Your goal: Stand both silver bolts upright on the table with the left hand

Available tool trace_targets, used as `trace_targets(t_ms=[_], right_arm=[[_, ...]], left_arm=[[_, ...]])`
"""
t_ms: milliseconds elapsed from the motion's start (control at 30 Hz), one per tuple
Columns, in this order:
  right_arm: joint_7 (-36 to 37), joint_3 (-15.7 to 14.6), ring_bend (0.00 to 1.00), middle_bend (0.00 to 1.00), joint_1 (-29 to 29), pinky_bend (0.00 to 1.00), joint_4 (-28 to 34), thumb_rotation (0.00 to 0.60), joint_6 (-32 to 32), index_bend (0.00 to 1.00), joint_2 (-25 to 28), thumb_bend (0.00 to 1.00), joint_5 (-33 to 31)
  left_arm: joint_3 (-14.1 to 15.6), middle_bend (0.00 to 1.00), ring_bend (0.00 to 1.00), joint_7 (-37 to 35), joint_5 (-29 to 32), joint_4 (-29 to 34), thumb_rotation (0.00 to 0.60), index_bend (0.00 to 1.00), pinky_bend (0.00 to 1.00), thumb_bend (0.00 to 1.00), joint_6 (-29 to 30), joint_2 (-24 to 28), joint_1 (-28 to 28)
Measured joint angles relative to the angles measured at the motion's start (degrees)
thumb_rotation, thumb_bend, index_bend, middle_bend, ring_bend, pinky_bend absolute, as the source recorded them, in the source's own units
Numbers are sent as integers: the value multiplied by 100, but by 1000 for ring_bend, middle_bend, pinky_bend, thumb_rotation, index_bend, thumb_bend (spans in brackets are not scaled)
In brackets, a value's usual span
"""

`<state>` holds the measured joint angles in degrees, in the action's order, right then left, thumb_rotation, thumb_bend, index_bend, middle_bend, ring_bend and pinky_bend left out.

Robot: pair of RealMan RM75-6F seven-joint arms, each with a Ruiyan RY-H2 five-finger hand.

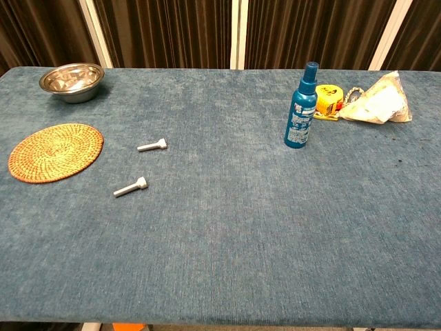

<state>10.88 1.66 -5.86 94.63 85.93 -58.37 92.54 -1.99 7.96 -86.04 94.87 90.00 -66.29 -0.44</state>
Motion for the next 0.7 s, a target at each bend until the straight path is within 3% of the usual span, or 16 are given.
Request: trace_targets(t_ms=[467, 700], right_arm=[[59, -53, 31, 152, 99, 99, -38, 600, 156, 129, -16, 184, 72], [66, -46, 31, 152, 92, 99, -46, 600, 191, 129, -9, 183, 130]], left_arm=[[-13, 13, 0, -54, -61, 20, 600, 89, 0, 91, -14, 51, -35], [-80, 13, 0, -56, -191, 297, 600, 112, 6, 86, -479, 243, -406]])
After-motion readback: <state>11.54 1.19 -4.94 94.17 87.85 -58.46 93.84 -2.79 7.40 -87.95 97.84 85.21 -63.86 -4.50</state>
